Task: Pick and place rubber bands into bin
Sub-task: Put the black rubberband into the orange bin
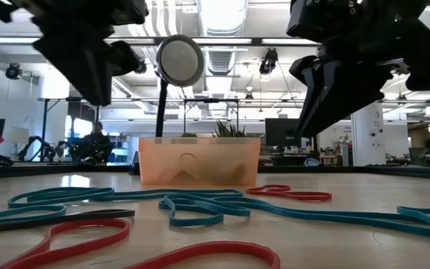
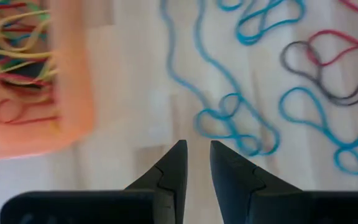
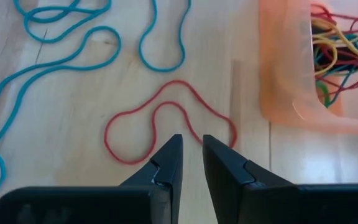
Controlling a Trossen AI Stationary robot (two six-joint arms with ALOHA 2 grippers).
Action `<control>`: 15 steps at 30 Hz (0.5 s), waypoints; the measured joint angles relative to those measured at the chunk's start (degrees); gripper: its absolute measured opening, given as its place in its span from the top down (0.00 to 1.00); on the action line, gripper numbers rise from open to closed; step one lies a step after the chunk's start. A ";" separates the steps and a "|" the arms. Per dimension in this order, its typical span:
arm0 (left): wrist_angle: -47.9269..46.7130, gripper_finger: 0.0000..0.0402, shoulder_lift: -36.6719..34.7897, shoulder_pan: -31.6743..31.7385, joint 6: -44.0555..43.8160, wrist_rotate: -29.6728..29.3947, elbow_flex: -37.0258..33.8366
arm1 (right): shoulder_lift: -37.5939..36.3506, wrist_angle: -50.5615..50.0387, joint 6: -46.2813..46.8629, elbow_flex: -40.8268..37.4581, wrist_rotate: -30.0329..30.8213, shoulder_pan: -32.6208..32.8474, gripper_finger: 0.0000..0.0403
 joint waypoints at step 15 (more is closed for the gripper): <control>14.67 0.86 0.81 -3.85 -11.60 2.59 -9.96 | 0.00 2.60 0.19 -1.03 0.03 0.02 0.86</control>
